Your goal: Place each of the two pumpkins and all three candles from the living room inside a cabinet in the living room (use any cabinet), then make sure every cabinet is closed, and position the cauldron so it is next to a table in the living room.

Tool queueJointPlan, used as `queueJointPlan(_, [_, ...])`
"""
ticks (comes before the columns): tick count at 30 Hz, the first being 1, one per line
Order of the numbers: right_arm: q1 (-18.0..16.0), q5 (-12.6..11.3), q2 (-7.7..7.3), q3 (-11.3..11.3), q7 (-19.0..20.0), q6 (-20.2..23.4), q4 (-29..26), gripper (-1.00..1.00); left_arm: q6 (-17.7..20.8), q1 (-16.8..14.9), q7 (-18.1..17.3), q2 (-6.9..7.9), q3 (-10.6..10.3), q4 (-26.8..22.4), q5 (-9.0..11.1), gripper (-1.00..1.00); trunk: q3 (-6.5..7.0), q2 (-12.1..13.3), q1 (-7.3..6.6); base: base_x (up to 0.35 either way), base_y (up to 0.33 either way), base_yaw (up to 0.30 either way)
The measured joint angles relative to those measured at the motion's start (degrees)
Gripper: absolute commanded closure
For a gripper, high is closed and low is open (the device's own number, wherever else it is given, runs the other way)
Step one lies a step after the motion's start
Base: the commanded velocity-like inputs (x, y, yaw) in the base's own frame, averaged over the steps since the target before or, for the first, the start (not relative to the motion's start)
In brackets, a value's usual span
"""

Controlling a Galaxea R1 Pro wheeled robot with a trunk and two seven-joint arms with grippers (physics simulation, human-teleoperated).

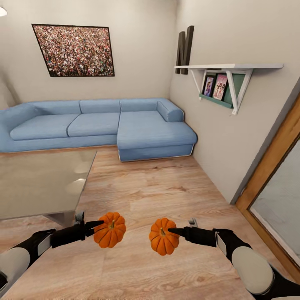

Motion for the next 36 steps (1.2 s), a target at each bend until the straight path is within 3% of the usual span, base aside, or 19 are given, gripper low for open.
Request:
queueJointPlan(9, [0.1,0.1,0.74,0.0,-0.1,0.0,0.0,1.00,-0.1,0.0,0.1,-0.45,0.3,0.0,0.0,1.00,-0.38,0.0,0.00,0.000,0.000,0.260])
queueJointPlan(36, [0.1,0.0,0.88,0.0,-3.2,-0.1,0.1,1.00,-1.1,0.0,0.1,-0.46,0.0,0.1,0.0,1.00,-0.80,0.0,0.00,0.000,0.000,0.275])
